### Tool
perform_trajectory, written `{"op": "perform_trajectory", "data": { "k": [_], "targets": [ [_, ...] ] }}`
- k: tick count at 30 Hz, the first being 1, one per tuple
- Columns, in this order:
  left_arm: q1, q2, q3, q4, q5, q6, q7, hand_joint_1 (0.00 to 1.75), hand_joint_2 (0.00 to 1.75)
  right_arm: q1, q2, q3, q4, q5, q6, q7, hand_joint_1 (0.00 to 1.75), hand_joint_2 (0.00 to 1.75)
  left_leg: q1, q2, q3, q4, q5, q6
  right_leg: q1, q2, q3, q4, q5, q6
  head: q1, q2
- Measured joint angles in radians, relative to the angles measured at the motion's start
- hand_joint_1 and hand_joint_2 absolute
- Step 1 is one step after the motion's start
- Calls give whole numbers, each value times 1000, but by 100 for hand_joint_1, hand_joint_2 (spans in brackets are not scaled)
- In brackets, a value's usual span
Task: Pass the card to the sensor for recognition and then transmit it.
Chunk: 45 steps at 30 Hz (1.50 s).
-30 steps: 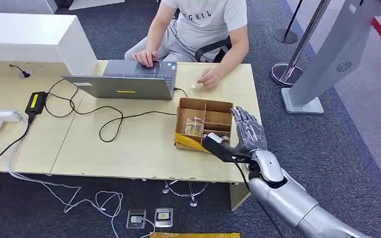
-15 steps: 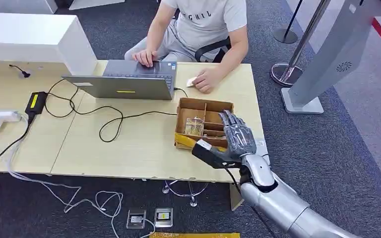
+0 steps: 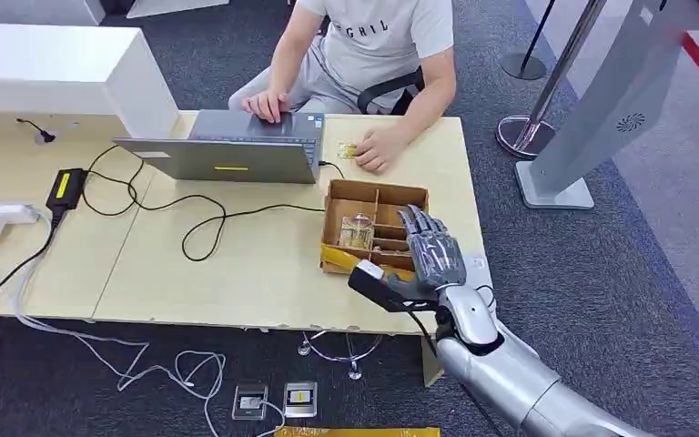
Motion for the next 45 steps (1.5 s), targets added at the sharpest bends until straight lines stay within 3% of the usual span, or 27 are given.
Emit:
{"op": "perform_trajectory", "data": {
  "k": [2, 3, 4, 5, 31, 45],
  "targets": [
    [0, 0, 0, 0, 0, 0, 0, 0, 0, 3, 0, 0, 5, 5, 2, 1, 7, 175, 0, 0, 0, 0, 0, 0, 0, 0, 0, 0, 0, 0, 0, 0],
    [0, -1, 0, 0, 0, 0, 0, 0, 0, 4, 0, 0, 8, 6, 4, 1, 157, 175, 0, 0, 0, 0, 0, 0, 0, 0, 0, 0, 0, 0, 0, 0],
    [0, -1, 0, 0, 1, 0, 0, 0, 0, 5, 0, 0, 10, 6, 5, 1, 157, 175, 0, 0, 0, 0, 0, 0, 0, 0, 0, 0, 0, 0, 0, 0],
    [0, -2, 0, 0, 1, 0, 0, 0, 0, 6, 0, 0, 12, 6, 6, 1, 175, 175, 0, 0, 0, 0, 0, 0, 0, 0, 0, 0, 0, 0, 0, 0],
    [0, -5, -1, 0, -1, 2, 0, 0, 0, 15, 20, -13, 31, -77, 6, -63, 175, 175, 0, 0, 0, 0, 0, 0, 0, 0, 0, 0, 0, 0, 0, 0],
    [0, -5, -1, 0, -2, 2, 2, 0, 0, 16, 25, -21, 35, -72, -24, -57, 175, 175, 0, 0, 0, 0, 0, 0, 0, 0, 0, 0, 0, 0, 0, 0]
  ]
}}
